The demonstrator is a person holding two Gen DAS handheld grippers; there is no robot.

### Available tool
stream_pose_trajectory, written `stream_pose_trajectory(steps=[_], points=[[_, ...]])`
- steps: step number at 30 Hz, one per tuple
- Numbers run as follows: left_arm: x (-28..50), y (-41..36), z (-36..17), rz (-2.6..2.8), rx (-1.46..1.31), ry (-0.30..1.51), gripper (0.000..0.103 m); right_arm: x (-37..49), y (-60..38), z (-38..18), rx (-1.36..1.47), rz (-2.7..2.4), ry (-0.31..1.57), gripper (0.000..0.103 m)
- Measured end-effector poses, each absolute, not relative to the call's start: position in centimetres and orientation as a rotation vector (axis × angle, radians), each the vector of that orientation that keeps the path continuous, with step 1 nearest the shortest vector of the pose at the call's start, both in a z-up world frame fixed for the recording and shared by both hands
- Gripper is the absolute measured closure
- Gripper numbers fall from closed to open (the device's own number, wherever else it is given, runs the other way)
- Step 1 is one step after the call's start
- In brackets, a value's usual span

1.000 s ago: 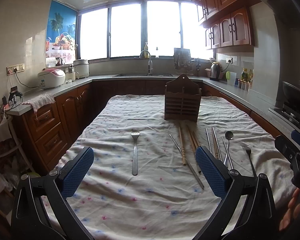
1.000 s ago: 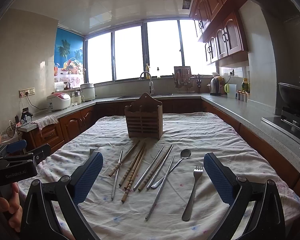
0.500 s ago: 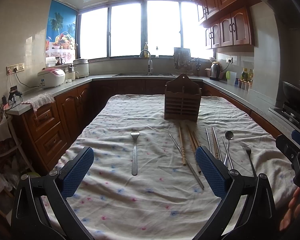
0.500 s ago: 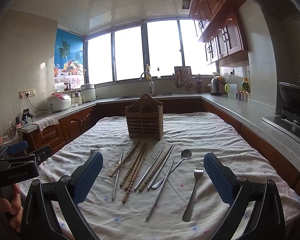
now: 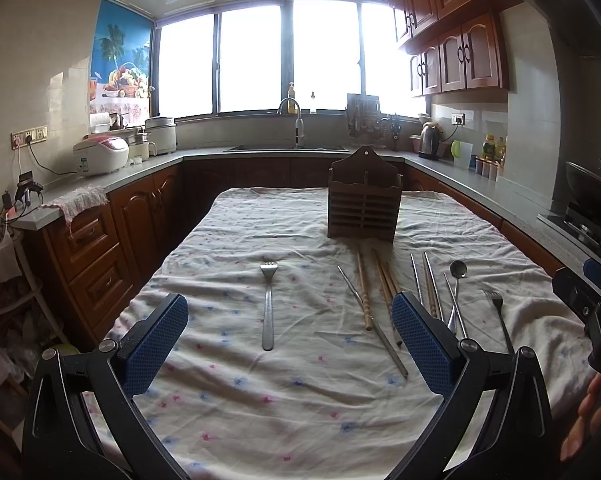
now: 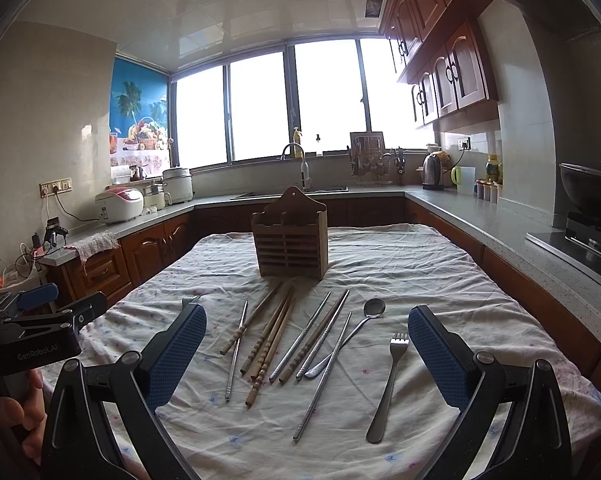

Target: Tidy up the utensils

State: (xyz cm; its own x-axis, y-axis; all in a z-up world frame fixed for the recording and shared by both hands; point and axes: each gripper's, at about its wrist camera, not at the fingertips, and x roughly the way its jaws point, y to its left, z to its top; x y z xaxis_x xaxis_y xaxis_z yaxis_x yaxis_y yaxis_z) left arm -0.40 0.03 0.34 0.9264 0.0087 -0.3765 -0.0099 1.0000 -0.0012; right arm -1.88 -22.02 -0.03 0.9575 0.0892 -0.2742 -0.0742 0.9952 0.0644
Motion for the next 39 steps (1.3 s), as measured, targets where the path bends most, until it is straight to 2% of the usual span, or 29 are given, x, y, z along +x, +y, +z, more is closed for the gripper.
stream_pose_trajectory(steps=[15,35,37,39], points=[[0.8,0.1,-0.2,0.0,-0.007,0.42,0.0,-1.4,-21.9,-0.3,0.067,0.084,0.291,0.001],[8.3,-0.5,-1.4,-0.1,-0.054,0.61,0.0,4.7,-24.6,-1.5,0.16,0.084,0.428,0.002],[9.6,-0.9,-1.6,-0.114,-0.053,0.64,0.0,5.8,-24.9,-1.6,0.173,0.083,0.458,0.003],[11.0,-1.2,-1.7,-0.128,-0.057,0.665,0.001,7.2,-25.1,-1.9,0.179,0.08,0.497,0.012]])
